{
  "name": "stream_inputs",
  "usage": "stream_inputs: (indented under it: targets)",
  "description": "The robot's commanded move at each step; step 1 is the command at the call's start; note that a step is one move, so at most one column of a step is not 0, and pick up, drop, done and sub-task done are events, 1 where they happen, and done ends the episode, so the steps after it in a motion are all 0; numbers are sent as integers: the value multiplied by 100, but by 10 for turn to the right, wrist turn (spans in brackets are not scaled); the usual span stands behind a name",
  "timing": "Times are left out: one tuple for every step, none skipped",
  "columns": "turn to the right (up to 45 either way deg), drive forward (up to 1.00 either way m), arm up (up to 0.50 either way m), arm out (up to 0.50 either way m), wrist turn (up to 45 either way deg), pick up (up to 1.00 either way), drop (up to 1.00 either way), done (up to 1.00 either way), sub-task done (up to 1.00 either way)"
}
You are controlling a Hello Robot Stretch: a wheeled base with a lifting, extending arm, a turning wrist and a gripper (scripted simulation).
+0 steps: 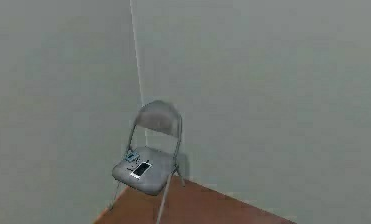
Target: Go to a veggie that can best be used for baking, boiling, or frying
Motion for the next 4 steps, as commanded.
stream_inputs:
  targets:
    - [360,0,0,0,0,0,0,0,0]
    - [0,35,0,0,0,0,0,0,0]
    - [450,0,0,0,0,0,0,0,0]
    - [210,0,0,0,0,0,0,0,0]
